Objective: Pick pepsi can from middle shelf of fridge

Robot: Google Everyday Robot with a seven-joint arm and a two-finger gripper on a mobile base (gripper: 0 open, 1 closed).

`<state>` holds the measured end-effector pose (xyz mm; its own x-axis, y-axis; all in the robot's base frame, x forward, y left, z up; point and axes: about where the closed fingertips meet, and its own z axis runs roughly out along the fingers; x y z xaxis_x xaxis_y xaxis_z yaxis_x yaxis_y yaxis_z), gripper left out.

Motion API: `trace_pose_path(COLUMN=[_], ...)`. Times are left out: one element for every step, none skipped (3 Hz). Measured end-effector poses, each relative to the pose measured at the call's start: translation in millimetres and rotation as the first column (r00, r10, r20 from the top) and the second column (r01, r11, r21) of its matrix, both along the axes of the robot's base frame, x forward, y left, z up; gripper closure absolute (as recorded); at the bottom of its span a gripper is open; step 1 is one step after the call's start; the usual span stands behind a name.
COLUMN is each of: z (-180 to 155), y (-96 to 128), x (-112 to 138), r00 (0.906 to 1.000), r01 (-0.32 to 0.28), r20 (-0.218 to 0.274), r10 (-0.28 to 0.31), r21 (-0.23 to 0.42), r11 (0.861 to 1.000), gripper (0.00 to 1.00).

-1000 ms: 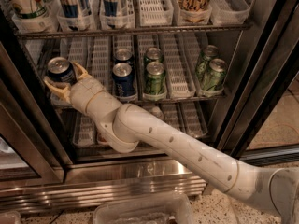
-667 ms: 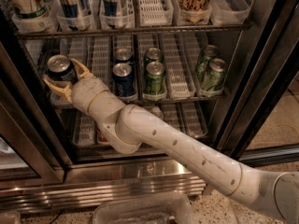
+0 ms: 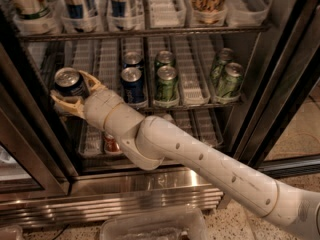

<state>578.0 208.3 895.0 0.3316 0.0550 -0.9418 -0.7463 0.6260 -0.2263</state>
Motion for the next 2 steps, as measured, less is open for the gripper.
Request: trace_pose_path(z=[-22.4, -46.5], y=[-6.3, -18.6], x=[-22.0, -42.2], r00=[0.9934, 0.9728], r01=[-0.099, -0.187], r20=[-0.065, -0.154], r10=[0.095, 0.173], r21=[-0.050, -0.087], r11=[0.994, 0.978], gripper=[1.00, 1.00])
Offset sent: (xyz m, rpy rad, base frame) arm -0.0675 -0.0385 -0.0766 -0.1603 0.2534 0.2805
